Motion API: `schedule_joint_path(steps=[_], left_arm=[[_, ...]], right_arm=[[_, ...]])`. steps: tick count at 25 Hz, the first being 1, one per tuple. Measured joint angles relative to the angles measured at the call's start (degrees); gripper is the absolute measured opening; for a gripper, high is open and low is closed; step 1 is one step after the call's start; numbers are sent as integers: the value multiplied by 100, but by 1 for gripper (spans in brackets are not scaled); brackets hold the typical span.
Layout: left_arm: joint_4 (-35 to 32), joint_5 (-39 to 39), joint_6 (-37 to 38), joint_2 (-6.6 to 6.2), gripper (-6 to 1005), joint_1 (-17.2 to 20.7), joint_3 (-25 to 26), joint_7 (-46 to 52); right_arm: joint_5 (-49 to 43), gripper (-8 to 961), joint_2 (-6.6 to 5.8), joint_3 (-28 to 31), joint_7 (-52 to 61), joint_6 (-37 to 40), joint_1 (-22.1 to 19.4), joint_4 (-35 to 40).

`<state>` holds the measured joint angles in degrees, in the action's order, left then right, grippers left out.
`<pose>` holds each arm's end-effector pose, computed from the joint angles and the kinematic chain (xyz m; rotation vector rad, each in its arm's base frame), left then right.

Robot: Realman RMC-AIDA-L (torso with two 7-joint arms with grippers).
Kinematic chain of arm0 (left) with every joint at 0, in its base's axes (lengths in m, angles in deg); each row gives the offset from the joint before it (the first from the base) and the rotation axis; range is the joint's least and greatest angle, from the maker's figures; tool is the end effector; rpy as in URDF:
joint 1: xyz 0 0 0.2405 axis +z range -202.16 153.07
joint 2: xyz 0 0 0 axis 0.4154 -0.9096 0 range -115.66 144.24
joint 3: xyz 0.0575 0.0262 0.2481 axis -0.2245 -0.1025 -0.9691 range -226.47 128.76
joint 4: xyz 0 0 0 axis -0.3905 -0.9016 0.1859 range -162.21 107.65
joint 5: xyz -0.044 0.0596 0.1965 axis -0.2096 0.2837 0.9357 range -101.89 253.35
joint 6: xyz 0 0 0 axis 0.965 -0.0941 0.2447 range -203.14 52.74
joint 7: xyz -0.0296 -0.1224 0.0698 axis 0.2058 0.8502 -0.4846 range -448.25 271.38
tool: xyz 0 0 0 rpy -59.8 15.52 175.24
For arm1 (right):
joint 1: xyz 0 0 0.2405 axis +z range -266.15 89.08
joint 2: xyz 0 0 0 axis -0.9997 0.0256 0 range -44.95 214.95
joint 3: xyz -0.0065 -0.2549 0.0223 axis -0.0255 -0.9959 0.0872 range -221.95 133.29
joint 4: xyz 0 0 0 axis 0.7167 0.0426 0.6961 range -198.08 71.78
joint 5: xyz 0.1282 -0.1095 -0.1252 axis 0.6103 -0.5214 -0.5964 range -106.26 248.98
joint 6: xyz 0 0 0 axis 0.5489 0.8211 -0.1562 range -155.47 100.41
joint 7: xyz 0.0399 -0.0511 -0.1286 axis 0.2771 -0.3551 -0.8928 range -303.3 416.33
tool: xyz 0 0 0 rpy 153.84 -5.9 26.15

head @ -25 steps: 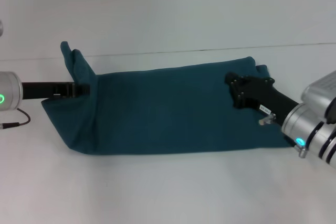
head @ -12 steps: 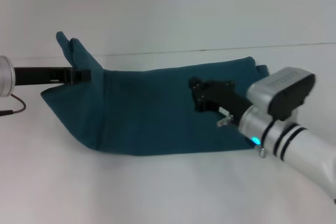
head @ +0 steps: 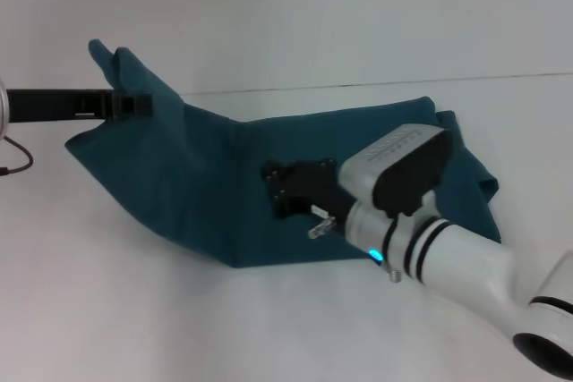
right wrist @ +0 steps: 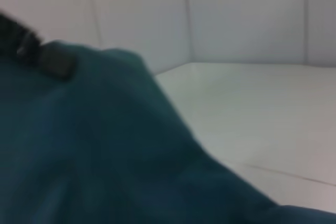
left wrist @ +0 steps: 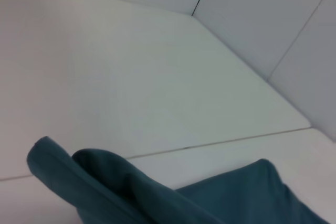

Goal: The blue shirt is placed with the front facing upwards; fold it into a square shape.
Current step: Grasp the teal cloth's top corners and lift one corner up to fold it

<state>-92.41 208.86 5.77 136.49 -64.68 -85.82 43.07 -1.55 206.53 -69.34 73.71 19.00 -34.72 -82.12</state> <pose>-0.1966 0.4080 0.0672 -2.3385 -1.1753 -0.4876 0.1993 0.3745 -0.1426 -2.2548 0.6556 0.6121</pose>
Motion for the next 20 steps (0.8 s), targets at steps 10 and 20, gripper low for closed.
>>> schedule_joint_path(steps=[10,20], left_arm=[[-302,-275,296,6,30,22,-9,34],[-371,-537,431,-10,29,9,-50,24]], right_arm=[[-2413,40,3,2300,-520,-846,34,-414],[-3656,40,2,3109,-388,-1623,354,-757]])
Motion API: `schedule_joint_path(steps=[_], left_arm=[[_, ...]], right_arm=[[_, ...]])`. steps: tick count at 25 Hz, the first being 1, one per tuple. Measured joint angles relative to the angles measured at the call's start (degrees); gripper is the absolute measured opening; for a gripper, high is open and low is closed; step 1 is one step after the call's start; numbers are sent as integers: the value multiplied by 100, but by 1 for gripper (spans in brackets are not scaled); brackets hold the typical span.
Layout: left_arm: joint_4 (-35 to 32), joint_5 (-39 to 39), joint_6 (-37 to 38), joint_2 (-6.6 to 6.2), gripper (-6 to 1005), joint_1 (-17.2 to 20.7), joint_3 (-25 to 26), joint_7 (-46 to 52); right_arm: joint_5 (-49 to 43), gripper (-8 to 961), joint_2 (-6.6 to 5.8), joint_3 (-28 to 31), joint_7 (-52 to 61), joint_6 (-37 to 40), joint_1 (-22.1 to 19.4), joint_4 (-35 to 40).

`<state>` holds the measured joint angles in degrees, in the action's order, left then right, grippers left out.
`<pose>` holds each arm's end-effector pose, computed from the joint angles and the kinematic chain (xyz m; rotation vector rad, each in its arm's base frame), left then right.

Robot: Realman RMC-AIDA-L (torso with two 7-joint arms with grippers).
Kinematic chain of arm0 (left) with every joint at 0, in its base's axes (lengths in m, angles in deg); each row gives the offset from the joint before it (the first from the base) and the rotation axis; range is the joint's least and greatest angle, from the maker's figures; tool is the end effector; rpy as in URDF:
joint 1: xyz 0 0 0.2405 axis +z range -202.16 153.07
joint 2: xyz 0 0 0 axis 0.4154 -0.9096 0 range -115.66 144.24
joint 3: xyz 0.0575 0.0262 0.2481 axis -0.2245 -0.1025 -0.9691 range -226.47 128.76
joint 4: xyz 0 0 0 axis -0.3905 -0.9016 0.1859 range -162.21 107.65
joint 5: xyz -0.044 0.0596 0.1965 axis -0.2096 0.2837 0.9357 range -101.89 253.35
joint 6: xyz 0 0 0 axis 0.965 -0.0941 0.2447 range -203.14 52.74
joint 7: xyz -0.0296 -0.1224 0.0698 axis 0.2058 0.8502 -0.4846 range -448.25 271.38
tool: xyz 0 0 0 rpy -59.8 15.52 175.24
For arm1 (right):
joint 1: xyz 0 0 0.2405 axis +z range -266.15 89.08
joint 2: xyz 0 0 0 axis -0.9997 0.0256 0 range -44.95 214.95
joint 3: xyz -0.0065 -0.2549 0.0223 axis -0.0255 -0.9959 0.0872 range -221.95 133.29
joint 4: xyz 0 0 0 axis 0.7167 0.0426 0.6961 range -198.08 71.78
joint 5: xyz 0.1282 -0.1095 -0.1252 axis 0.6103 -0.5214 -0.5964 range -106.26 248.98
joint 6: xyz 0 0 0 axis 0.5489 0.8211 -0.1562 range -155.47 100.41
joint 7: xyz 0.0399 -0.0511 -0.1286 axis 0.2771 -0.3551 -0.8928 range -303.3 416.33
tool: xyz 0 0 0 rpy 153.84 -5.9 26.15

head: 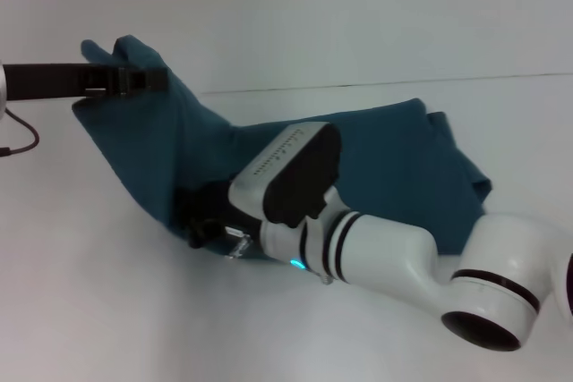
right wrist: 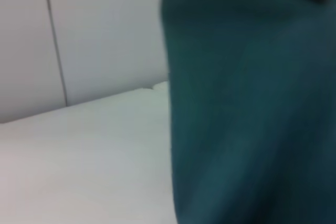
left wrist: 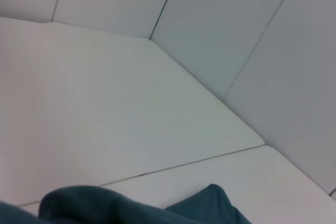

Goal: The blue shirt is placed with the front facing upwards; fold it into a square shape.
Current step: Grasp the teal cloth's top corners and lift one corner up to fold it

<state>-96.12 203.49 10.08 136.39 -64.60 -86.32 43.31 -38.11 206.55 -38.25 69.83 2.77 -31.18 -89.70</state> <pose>-0.1731 0.4023 0.0777 -2.4090 -1.1061 -0.5890 0.1316 0.3652 -0.1831 -2.4896 0.4947 0.5268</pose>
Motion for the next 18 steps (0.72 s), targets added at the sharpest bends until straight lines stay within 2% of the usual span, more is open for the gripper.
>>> schedule_joint_path(steps=[7,10,12,15,18], left_arm=[[-87,-10,49,18,30,-20,1,-23],[-93,-21,54,19,30,3,5,-21],[-95,-33,55,20,30,25,19,-21],[-109,-58,53,12,29,99,39,-22],[-189,-147,52,17,29,181,33,-18]], right_arm=[[-324,40,0,142,11,-212,160,-377],[-353,40,0,180,6,-226,107,-487],[-352,40,-14,316,-20,-69,-121,-529],[-347,40,-76,680,-46,417,-697,-478],[-343,39,-79,1054,-73,935,-1201,-298]])
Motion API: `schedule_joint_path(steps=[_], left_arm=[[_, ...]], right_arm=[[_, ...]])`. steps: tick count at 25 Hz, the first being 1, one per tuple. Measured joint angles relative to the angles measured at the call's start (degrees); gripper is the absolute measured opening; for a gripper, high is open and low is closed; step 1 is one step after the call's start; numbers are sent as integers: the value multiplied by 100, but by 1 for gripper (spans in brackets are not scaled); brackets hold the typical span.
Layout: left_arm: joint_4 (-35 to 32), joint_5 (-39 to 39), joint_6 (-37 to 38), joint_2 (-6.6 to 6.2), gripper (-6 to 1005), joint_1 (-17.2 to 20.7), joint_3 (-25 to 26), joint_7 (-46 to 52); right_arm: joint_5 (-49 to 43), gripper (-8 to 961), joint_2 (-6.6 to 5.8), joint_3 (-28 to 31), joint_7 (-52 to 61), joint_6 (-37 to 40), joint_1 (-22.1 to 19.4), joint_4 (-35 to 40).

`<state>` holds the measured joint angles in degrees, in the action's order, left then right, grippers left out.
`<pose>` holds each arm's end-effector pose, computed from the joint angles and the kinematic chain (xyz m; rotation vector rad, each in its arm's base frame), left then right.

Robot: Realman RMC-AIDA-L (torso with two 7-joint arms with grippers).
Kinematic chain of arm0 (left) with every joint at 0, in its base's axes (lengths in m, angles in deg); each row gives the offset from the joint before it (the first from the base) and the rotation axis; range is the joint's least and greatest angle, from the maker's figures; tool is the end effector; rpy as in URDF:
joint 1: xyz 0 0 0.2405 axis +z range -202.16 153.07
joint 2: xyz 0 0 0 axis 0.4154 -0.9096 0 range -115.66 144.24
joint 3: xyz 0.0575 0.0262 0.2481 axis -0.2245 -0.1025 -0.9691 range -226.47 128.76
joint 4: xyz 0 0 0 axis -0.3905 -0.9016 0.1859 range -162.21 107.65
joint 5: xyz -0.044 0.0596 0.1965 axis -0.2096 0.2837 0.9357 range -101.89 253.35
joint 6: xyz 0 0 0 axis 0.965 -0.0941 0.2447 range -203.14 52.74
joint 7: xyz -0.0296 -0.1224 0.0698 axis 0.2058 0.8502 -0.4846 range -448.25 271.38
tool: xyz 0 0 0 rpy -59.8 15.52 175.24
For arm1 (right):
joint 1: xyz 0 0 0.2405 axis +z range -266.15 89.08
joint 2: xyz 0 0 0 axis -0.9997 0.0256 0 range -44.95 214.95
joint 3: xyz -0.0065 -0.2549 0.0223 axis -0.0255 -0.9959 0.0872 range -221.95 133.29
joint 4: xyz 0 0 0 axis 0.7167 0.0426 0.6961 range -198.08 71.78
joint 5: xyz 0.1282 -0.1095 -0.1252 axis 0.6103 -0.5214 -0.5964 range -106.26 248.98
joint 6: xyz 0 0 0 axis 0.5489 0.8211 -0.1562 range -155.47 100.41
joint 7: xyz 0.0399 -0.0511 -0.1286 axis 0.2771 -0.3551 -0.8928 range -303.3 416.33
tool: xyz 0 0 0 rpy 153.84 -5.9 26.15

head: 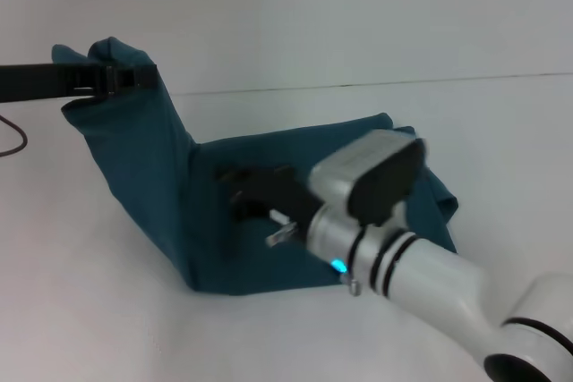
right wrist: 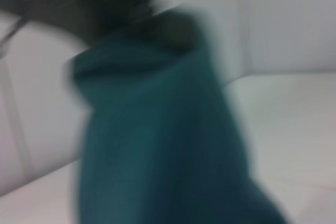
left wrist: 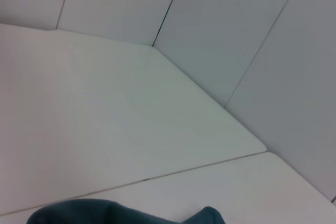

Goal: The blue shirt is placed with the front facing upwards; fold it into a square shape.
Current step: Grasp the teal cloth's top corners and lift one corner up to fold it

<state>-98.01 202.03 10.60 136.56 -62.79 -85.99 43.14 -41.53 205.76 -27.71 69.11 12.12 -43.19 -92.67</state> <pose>-0.1782 0.3963 0.0845 -2.3878 -1.1003 -0.6144 0.1600 0.3542 -0.1592 -2.2644 0.7127 0.7761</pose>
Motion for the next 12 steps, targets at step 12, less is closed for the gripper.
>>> schedule_joint_path(steps=[12], left_arm=[[-54,-411,159,56,30,44,-32,-27]], right_arm=[[573,36,80,750,-639,-828,670,200]])
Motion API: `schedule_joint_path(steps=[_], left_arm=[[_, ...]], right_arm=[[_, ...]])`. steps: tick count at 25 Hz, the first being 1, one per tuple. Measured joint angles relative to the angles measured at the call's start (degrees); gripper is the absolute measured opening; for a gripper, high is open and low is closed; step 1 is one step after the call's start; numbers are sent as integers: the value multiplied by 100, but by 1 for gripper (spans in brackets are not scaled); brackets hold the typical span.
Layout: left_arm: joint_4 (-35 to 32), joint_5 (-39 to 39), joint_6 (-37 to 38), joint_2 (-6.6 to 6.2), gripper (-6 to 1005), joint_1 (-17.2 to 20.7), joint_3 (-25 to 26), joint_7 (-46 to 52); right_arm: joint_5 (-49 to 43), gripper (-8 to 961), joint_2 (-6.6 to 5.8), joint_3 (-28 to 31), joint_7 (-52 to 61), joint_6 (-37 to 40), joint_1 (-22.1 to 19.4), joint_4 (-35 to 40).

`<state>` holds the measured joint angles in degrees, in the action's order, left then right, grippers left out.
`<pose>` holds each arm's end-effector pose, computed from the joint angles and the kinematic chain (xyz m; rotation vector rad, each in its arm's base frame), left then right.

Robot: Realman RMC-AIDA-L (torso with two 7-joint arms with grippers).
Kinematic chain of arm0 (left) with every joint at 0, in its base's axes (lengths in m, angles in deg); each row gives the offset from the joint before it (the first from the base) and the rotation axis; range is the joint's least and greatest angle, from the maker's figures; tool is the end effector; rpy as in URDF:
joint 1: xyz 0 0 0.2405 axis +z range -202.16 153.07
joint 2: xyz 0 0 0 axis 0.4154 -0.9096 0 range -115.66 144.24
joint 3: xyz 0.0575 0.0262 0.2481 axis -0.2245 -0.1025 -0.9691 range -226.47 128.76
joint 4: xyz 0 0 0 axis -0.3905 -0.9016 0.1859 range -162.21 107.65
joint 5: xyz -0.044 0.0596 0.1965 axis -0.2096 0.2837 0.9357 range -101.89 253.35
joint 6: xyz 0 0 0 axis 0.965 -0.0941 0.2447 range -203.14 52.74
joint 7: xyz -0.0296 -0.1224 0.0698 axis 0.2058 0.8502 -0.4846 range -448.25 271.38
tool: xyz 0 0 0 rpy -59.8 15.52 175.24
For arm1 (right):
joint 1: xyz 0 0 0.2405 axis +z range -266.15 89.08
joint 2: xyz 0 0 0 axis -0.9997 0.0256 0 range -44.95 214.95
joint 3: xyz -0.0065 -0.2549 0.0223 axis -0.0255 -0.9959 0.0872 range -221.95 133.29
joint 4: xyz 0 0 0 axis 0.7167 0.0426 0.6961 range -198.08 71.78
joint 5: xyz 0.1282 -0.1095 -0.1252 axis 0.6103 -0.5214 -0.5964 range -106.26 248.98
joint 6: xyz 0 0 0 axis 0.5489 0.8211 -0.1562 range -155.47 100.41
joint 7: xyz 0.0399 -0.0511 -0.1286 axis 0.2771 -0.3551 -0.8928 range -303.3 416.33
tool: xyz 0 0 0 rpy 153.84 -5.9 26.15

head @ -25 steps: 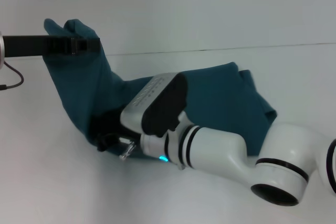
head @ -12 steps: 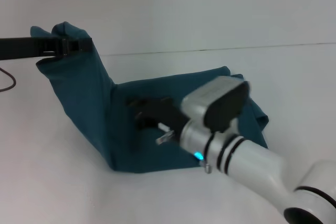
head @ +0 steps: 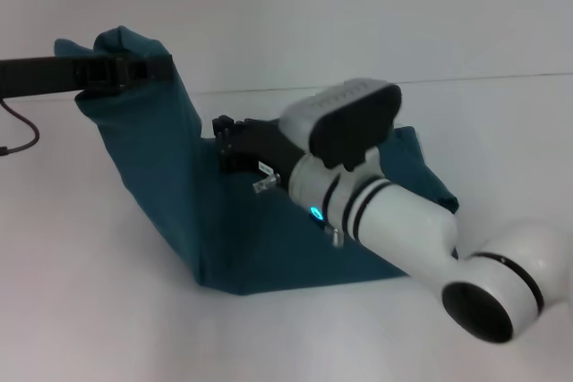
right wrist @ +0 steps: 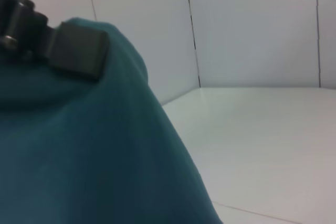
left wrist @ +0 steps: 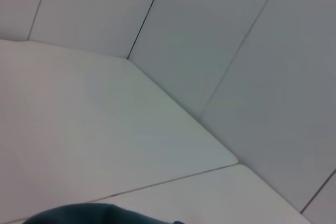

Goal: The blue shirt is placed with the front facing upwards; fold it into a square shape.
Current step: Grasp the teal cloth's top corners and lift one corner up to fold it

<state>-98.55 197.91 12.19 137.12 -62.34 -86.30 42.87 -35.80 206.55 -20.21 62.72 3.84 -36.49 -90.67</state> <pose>-0.1676 0.3911 0.0829 -2.4271 -1.0822 -0.7022 0.1346 0.3940 -0.1526 -2.1948 0.7085 0.6924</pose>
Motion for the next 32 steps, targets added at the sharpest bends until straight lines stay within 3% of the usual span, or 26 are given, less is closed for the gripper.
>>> schedule_joint_path(steps=[13,32], left_arm=[[91,-63,-67,13,30,-162,1,-111],[654,-72,-385,92,30,-477,-236,-243]], right_arm=[[175,34,0,-309,48,-1044,563,-48],[165,33,0,-611,293,-1041,689,-549]])
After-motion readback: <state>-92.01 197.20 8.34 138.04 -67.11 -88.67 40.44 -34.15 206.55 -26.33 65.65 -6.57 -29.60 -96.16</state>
